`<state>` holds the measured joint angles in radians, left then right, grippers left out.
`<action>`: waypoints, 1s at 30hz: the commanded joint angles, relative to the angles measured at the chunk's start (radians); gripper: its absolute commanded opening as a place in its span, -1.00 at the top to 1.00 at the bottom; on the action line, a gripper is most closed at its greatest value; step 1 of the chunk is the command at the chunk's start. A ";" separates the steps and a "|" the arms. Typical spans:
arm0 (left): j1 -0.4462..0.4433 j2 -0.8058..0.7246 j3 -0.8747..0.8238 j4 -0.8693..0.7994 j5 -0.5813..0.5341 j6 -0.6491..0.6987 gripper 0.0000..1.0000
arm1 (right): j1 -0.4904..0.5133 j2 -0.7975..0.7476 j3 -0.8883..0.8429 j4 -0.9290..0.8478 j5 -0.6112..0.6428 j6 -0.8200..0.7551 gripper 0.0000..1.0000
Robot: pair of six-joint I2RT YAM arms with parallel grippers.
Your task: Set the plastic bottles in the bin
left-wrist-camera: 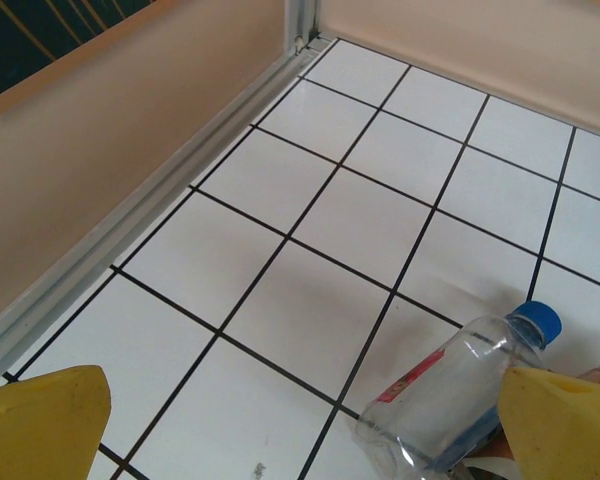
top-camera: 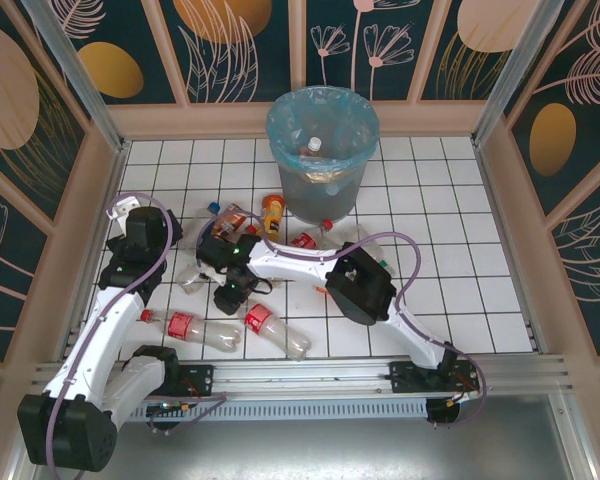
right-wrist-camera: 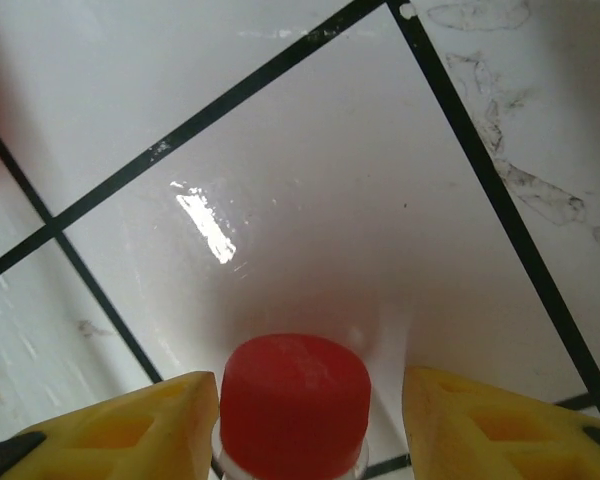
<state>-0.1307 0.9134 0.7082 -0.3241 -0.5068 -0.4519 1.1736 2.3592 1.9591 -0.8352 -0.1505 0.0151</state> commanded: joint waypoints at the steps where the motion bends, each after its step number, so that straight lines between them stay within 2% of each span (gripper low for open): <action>1: 0.006 -0.001 -0.011 0.037 -0.019 0.022 -0.98 | 0.004 0.021 0.036 -0.041 0.017 0.012 -0.02; 3: 0.006 -0.001 -0.013 0.037 -0.021 0.024 -0.97 | 0.002 0.019 0.036 -0.041 0.016 0.011 0.03; 10: 0.007 -0.009 -0.001 0.042 -0.011 0.047 -0.98 | -0.012 -0.023 0.031 -0.045 0.017 0.011 0.39; 15: 0.006 -0.019 0.045 0.051 0.048 0.089 -0.98 | -0.034 -0.113 0.002 -0.048 0.013 0.019 0.54; 19: 0.006 -0.035 0.095 0.082 0.202 0.154 -0.97 | -0.073 -0.237 -0.042 -0.018 -0.034 0.035 0.64; 24: 0.006 -0.026 0.184 0.153 0.393 0.209 -0.89 | -0.155 -0.396 -0.063 0.015 -0.028 0.039 0.78; 30: -0.004 0.100 0.413 0.238 0.639 0.197 -0.73 | -0.271 -0.555 0.096 0.066 0.072 -0.025 0.92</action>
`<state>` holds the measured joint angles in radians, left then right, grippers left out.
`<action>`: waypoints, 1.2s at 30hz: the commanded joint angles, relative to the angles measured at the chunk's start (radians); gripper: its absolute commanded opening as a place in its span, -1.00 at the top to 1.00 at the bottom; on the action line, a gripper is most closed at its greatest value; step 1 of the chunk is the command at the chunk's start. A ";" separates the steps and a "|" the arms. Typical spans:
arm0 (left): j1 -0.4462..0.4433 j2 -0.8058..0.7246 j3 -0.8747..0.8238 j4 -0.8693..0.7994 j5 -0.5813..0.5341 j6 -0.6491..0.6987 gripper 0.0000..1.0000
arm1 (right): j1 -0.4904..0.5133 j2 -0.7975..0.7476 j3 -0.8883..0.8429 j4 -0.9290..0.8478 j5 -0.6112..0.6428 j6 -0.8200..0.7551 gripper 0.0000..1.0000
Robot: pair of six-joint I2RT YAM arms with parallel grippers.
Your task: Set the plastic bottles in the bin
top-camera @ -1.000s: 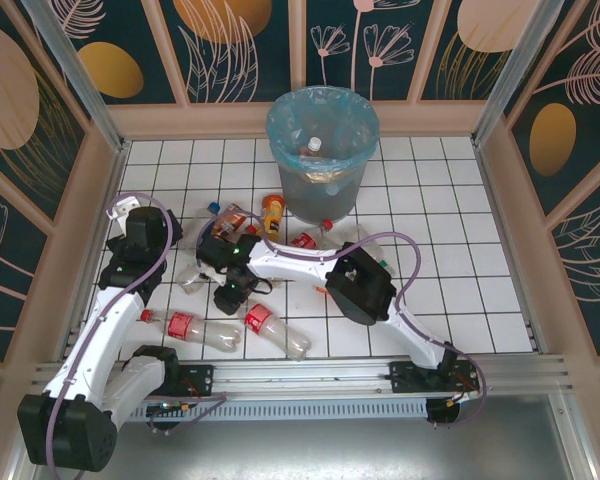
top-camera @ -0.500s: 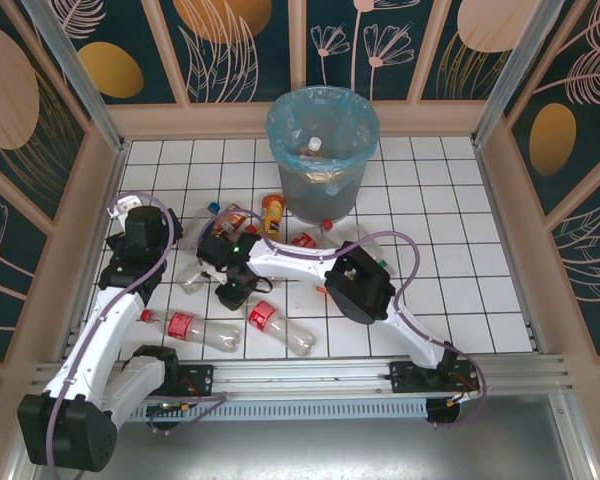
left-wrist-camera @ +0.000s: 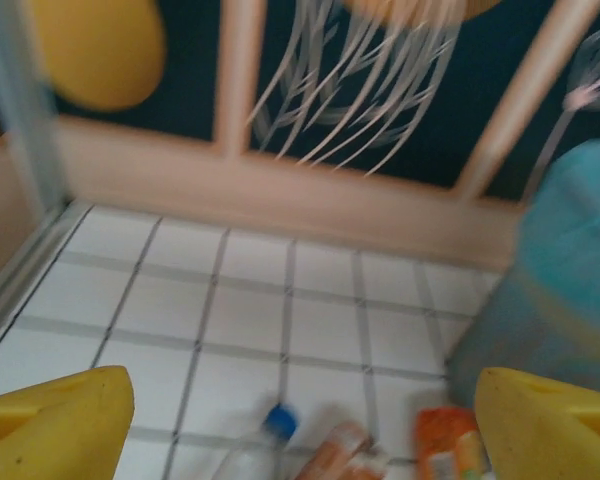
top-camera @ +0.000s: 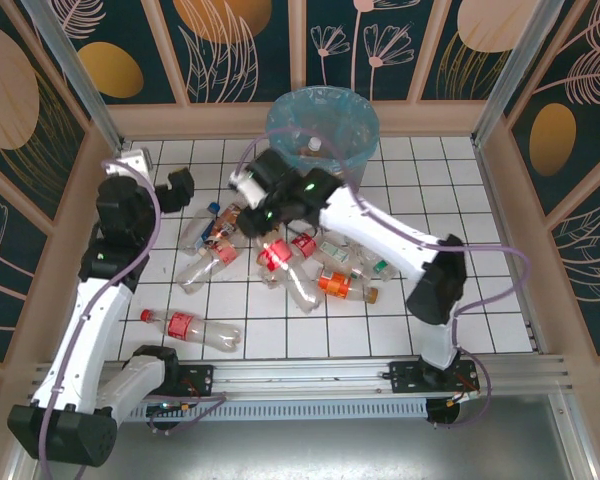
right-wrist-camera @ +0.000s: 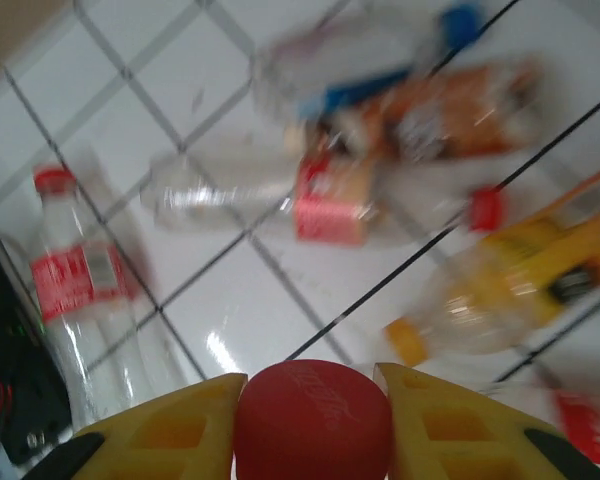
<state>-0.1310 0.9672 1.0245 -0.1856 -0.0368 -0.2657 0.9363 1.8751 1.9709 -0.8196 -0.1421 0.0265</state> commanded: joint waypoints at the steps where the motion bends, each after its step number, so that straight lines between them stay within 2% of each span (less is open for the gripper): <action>1: -0.020 0.073 0.135 0.116 0.186 0.010 -0.73 | -0.053 -0.087 0.123 0.069 0.090 -0.061 1.00; 6: -0.174 0.202 0.298 0.164 0.152 0.084 -0.73 | -0.114 -0.190 0.168 0.278 0.347 -0.186 1.00; 9: -0.224 0.272 0.360 0.202 0.196 0.092 -0.70 | -0.162 -0.271 0.088 0.505 0.403 -0.234 1.00; 13: -0.310 0.358 0.432 0.222 0.225 0.168 -0.70 | -0.232 -0.325 -0.068 0.841 0.500 -0.295 1.00; 16: -0.360 0.405 0.444 0.261 0.273 0.206 -0.71 | -0.305 -0.309 -0.144 1.025 0.475 -0.290 1.00; 20: -0.387 0.442 0.425 0.305 0.356 0.196 -0.70 | -0.382 -0.227 -0.146 1.130 0.416 -0.238 1.00; 24: -0.416 0.425 0.342 0.349 0.376 0.224 -0.71 | -0.431 -0.140 -0.159 1.234 0.384 -0.264 1.00; 36: -0.447 0.404 0.254 0.378 0.375 0.214 -0.74 | -0.500 0.020 -0.210 1.306 0.337 -0.258 1.00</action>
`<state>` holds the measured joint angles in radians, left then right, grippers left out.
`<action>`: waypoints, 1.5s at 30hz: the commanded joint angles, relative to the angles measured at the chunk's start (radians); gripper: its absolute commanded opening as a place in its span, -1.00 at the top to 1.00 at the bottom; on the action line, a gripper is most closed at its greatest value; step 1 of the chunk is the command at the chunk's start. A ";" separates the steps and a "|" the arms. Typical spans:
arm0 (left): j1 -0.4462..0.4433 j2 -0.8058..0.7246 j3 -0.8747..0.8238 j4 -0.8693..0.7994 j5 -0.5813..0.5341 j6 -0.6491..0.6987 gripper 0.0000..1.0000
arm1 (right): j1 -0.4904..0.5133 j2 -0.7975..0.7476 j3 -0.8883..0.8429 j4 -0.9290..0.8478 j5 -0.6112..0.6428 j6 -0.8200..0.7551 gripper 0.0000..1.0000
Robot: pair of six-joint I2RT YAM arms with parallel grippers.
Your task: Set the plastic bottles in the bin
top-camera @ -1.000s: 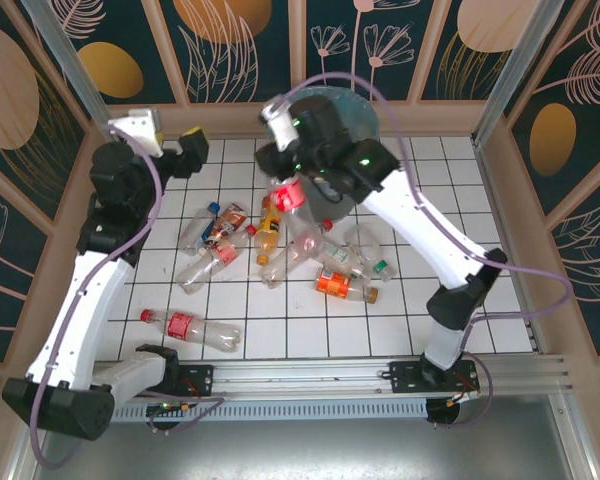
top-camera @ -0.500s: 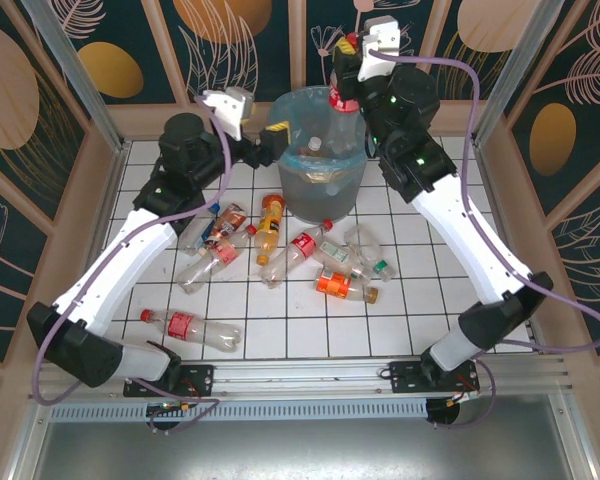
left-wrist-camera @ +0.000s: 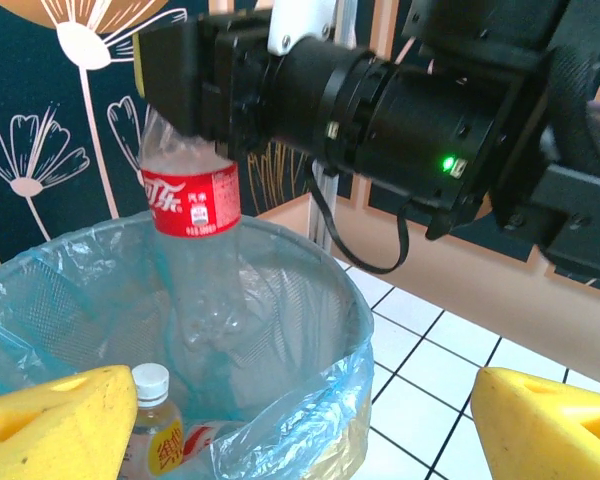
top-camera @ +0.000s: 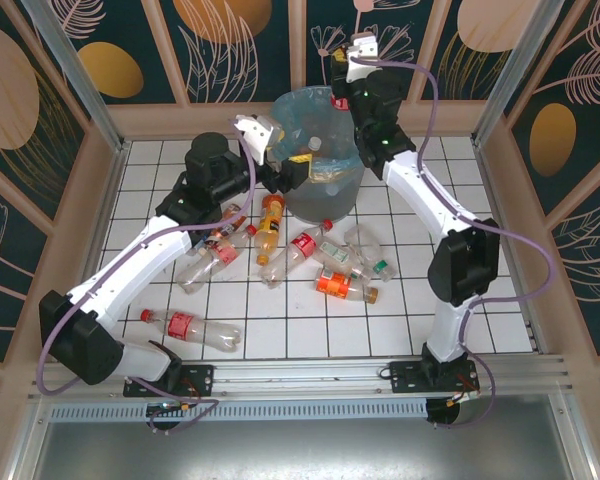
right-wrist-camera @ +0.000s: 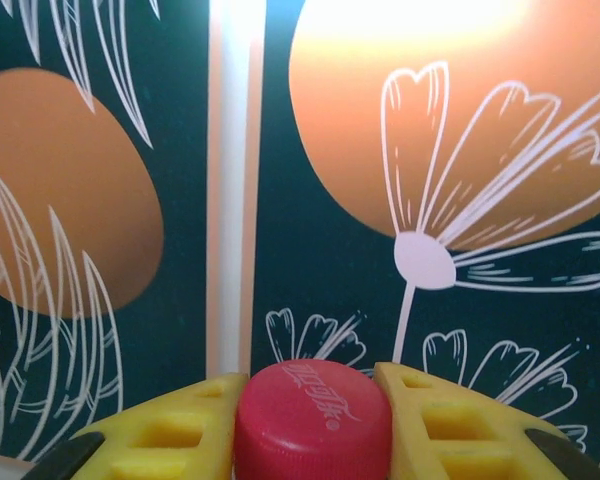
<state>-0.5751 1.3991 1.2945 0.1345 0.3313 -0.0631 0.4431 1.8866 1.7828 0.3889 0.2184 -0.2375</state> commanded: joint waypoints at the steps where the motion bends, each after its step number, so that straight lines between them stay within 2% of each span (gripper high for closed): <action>1: -0.002 -0.029 -0.019 0.059 0.005 0.010 -0.74 | -0.008 0.012 -0.030 0.102 -0.022 0.008 1.00; 3: -0.002 -0.029 -0.023 0.057 0.001 0.011 -0.76 | -0.013 0.020 -0.044 0.109 -0.025 0.024 0.88; 5: -0.003 -0.028 -0.021 0.053 -0.003 0.011 -0.77 | -0.018 0.023 -0.053 0.108 -0.025 0.037 0.53; 7: -0.003 -0.029 -0.023 0.050 -0.009 0.010 -0.78 | -0.017 0.022 -0.051 0.096 -0.028 0.045 0.42; 9: -0.003 -0.028 -0.022 0.054 -0.028 0.001 -0.77 | -0.017 0.018 -0.052 0.090 -0.024 0.052 0.02; 10: -0.002 -0.028 -0.020 0.054 -0.040 -0.004 -0.77 | -0.018 0.015 -0.055 0.087 -0.023 0.054 -0.03; 14: -0.003 -0.033 -0.023 0.053 -0.071 -0.004 -0.77 | -0.018 0.000 -0.055 0.076 -0.017 0.052 -0.08; 20: -0.003 -0.040 -0.026 0.055 -0.084 0.001 -0.78 | -0.018 -0.019 -0.076 0.070 -0.039 0.062 0.06; 25: -0.003 -0.041 -0.028 0.054 -0.091 0.004 -0.78 | -0.019 -0.004 -0.038 -0.003 -0.021 0.079 0.08; 28: -0.003 -0.041 -0.026 0.055 -0.090 -0.002 -0.78 | -0.038 0.061 0.112 -0.179 -0.011 0.140 0.03; 34: -0.003 -0.041 -0.026 0.051 -0.098 -0.004 -0.78 | -0.089 0.331 0.679 -0.679 -0.033 0.286 -0.09; 37: -0.003 -0.038 -0.025 0.047 -0.104 -0.001 -0.78 | -0.111 0.437 0.871 -0.816 -0.048 0.323 -0.10; 45: -0.003 -0.025 -0.024 0.042 -0.110 -0.003 -0.78 | -0.144 0.393 0.714 -0.734 -0.251 0.349 -0.11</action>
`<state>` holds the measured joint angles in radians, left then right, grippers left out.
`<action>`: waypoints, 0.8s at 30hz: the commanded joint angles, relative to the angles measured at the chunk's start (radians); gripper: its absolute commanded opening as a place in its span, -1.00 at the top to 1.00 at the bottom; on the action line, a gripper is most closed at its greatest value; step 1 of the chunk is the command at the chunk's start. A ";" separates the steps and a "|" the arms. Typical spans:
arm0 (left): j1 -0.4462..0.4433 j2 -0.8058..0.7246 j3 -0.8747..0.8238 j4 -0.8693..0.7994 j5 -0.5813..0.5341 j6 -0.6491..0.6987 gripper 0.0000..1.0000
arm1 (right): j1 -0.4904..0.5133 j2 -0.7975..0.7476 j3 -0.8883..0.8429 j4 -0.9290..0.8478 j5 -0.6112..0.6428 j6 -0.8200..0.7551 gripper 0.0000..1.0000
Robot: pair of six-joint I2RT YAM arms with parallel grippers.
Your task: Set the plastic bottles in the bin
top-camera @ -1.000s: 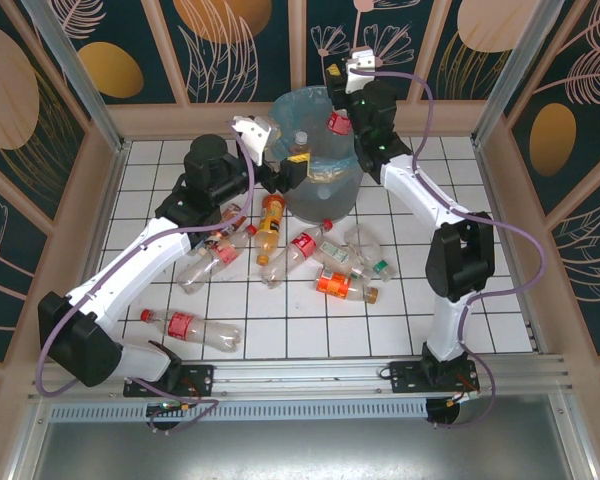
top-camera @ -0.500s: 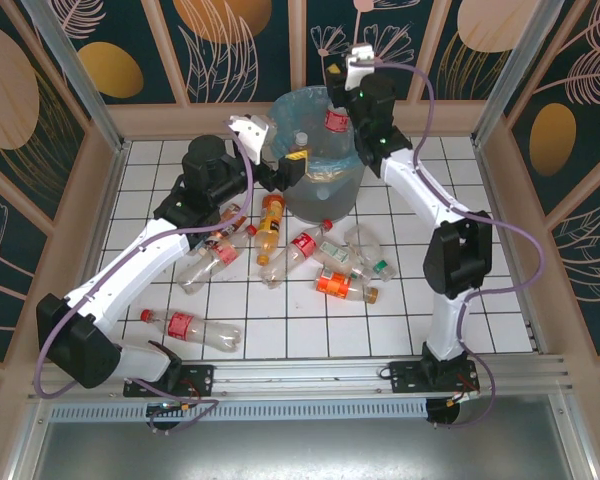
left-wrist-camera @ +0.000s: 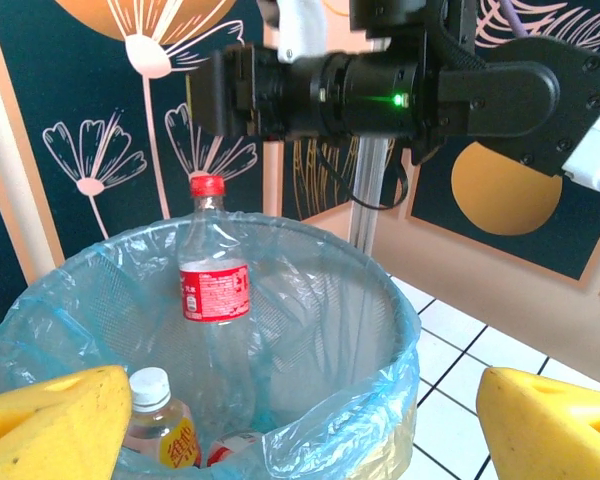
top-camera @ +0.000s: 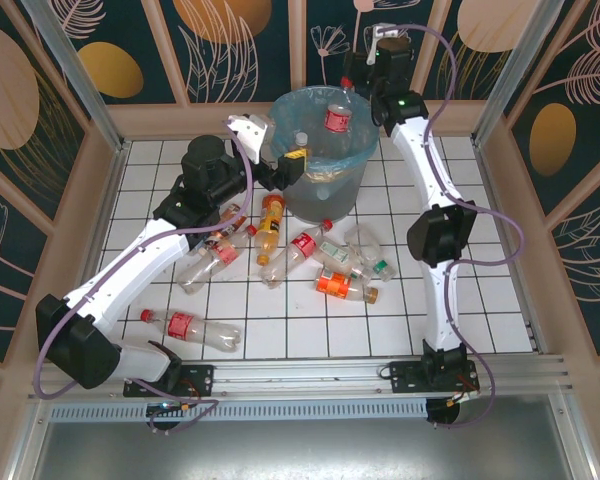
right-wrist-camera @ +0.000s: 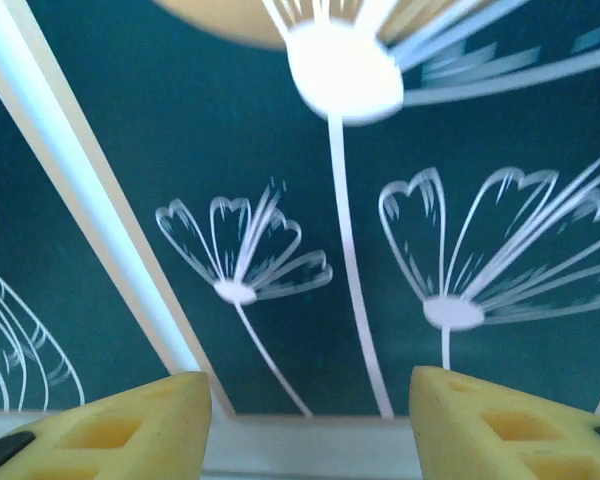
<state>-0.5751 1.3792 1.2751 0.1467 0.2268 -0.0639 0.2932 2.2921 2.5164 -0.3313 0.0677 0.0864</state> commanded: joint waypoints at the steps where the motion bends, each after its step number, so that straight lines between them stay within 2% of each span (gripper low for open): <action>1: -0.002 -0.003 -0.003 0.030 -0.006 -0.002 -0.78 | 0.006 -0.009 -0.018 -0.012 -0.116 0.024 -0.12; 9: -0.003 0.005 -0.005 0.027 -0.013 0.001 -0.78 | 0.001 0.039 0.003 -0.034 -0.153 0.024 -0.12; 18: -0.002 0.012 -0.007 0.025 -0.010 0.002 -0.78 | -0.004 0.057 0.001 -0.019 -0.252 0.039 -0.06; 24: -0.003 0.013 -0.006 0.024 -0.015 0.007 -0.79 | -0.016 0.051 -0.010 0.002 -0.362 0.070 -0.14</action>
<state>-0.5751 1.3876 1.2751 0.1463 0.2234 -0.0635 0.2855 2.3165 2.4977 -0.3180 -0.2066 0.1329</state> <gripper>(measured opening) 0.893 0.570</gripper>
